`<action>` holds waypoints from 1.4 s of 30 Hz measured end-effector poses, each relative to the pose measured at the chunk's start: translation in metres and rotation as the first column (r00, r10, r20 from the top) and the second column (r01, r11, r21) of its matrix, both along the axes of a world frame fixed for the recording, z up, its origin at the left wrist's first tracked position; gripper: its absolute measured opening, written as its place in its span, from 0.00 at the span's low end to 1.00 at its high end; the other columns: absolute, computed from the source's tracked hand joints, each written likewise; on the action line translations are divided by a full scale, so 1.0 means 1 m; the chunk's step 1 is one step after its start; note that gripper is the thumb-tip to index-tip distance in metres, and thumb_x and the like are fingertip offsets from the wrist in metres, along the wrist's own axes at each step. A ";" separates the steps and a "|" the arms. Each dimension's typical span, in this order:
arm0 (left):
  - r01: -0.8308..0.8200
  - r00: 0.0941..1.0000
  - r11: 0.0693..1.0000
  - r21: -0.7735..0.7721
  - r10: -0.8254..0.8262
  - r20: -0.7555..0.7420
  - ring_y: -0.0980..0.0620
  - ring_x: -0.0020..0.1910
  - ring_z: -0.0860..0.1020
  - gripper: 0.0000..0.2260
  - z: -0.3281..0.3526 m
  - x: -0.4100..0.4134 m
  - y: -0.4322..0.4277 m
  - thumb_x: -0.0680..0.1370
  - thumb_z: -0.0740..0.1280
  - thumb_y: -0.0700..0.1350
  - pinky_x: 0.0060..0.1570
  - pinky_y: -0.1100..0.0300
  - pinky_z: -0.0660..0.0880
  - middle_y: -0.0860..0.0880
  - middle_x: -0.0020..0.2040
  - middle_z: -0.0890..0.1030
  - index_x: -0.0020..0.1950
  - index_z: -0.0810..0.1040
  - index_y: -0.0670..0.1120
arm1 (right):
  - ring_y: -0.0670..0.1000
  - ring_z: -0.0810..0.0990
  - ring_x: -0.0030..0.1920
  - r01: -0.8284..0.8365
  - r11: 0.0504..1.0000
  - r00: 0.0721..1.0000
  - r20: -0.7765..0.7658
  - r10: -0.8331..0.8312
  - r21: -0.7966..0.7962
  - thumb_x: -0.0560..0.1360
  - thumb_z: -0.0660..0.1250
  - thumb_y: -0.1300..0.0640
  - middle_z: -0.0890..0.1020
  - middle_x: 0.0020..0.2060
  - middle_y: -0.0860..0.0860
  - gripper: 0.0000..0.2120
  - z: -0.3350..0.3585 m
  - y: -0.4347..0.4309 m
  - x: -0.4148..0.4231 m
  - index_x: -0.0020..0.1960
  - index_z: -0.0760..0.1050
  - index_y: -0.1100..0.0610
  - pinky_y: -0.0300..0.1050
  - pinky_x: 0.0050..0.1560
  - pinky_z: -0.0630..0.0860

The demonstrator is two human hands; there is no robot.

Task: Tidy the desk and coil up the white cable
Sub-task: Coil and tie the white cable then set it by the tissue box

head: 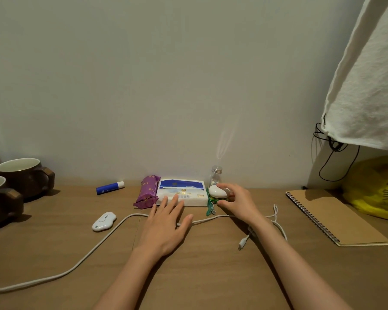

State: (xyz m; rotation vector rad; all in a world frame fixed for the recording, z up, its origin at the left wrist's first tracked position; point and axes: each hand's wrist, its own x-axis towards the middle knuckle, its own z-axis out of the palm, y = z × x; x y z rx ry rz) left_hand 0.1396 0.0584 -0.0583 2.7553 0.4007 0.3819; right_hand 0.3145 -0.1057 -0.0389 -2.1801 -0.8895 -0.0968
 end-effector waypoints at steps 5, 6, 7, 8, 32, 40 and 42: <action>0.011 0.999 1.000 0.003 -0.011 0.031 0.55 0.77 0.44 0.27 -0.001 0.000 0.001 0.79 0.47 0.63 0.76 0.52 0.43 0.56 0.78 0.48 0.77 0.52 0.55 | 0.43 0.71 0.59 -0.014 1.000 0.999 0.038 0.015 -0.016 0.76 0.67 0.57 0.75 0.64 0.48 0.21 0.016 -0.013 -0.016 0.69 0.71 0.51 0.41 0.61 0.69; 0.014 0.998 1.000 0.001 -0.014 0.061 0.55 0.77 0.46 0.27 0.000 -0.001 0.001 0.79 0.48 0.63 0.76 0.52 0.44 0.56 0.78 0.50 0.76 0.53 0.55 | 0.42 0.70 0.58 -0.004 1.000 0.999 0.045 0.005 -0.026 0.77 0.67 0.56 0.75 0.63 0.47 0.19 0.021 -0.019 -0.020 0.67 0.72 0.50 0.42 0.60 0.69; 0.018 0.995 1.000 0.009 -0.019 0.101 0.55 0.77 0.49 0.27 0.000 -0.003 -0.001 0.79 0.49 0.62 0.76 0.52 0.45 0.56 0.77 0.54 0.76 0.55 0.55 | 0.42 0.70 0.58 0.010 0.999 0.999 0.050 -0.009 -0.036 0.77 0.66 0.54 0.76 0.62 0.46 0.17 0.026 -0.026 -0.024 0.65 0.74 0.50 0.43 0.60 0.70; 0.021 0.989 0.999 0.028 -0.025 0.146 0.55 0.76 0.53 0.27 0.001 -0.006 -0.002 0.79 0.49 0.63 0.76 0.53 0.48 0.55 0.76 0.58 0.75 0.59 0.54 | 0.43 0.71 0.58 0.022 0.999 0.999 0.051 -0.020 -0.044 0.77 0.66 0.52 0.77 0.60 0.45 0.15 0.030 -0.034 -0.028 0.63 0.76 0.49 0.44 0.60 0.71; 0.004 0.923 0.996 -0.093 0.032 0.384 0.51 0.51 0.73 0.10 0.006 -0.057 -0.016 0.77 0.63 0.39 0.52 0.53 0.72 0.52 0.50 0.78 0.55 0.78 0.50 | 0.45 0.81 0.38 0.256 0.966 0.953 -0.159 -0.257 -0.024 0.79 0.62 0.49 0.82 0.38 0.49 0.11 0.014 -0.122 -0.072 0.43 0.77 0.54 0.40 0.40 0.78; 0.104 0.954 0.994 -0.035 -0.089 0.286 0.52 0.52 0.71 0.16 0.004 -0.072 -0.010 0.75 0.61 0.33 0.52 0.58 0.71 0.52 0.51 0.75 0.57 0.75 0.50 | 0.57 0.79 0.50 0.502 0.822 0.851 -0.014 -0.525 -0.269 0.71 0.67 0.45 0.77 0.37 0.52 0.11 -0.006 -0.129 -0.053 0.34 0.74 0.50 0.48 0.51 0.75; 0.104 0.956 0.993 -0.054 -0.085 0.281 0.54 0.52 0.70 0.11 0.005 -0.073 -0.012 0.77 0.61 0.38 0.52 0.58 0.70 0.53 0.50 0.75 0.55 0.75 0.51 | 0.58 0.80 0.42 0.498 0.805 0.853 0.014 -0.522 -0.323 0.73 0.63 0.50 0.73 0.27 0.51 0.20 -0.010 -0.129 -0.053 0.24 0.66 0.53 0.48 0.47 0.76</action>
